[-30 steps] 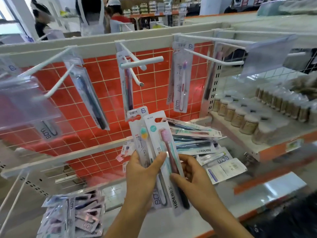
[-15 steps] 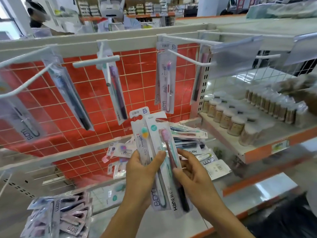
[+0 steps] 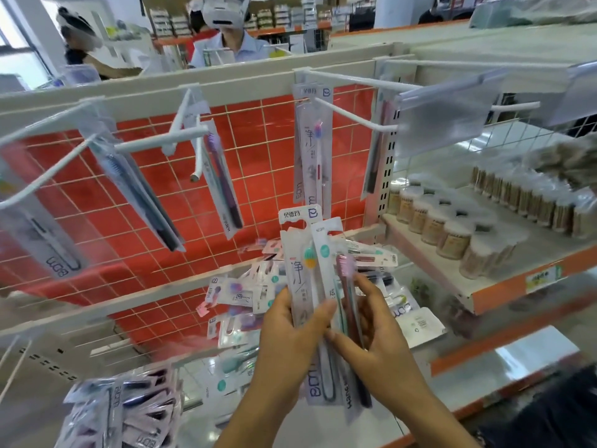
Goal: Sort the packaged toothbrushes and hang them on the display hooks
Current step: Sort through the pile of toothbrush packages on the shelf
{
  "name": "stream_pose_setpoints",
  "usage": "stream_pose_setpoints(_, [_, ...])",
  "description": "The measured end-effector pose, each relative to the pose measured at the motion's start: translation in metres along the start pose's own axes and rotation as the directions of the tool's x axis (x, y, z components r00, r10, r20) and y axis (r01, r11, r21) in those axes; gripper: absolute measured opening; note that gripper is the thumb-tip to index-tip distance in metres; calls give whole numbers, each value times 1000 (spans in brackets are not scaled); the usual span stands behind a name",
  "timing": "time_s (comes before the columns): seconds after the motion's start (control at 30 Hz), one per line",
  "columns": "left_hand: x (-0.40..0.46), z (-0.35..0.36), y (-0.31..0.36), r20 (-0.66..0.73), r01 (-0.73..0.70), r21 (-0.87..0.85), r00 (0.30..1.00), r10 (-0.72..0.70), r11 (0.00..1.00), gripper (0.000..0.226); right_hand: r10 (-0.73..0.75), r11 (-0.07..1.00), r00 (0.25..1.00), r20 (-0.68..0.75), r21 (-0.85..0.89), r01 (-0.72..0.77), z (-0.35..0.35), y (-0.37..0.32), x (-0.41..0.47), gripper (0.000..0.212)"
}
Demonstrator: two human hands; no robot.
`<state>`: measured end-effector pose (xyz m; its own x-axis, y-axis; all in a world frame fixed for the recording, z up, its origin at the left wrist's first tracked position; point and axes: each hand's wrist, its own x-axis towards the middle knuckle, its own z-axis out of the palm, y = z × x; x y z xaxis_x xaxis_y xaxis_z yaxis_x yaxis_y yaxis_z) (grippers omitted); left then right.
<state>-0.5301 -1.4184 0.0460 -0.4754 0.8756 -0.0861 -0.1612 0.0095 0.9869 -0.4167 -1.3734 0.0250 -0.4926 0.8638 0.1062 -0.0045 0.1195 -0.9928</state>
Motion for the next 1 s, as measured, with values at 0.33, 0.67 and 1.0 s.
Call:
stream_pose_setpoints(0.33, [7, 8, -2, 5, -43, 15, 999, 43, 999, 16, -149, 989, 985, -84, -14, 148, -5, 0, 7, 85])
stream_pose_setpoints(0.67, [28, 78, -4, -68, -109, 20, 992, 110, 994, 24, -227, 971, 959, -169, -112, 210, -81, -5, 30, 77])
stream_pose_setpoints(1.0, [31, 144, -27, -139, -91, 16, 986, 93, 996, 18, -293, 944, 932, -212, -217, 247, -154, -3, 41, 84])
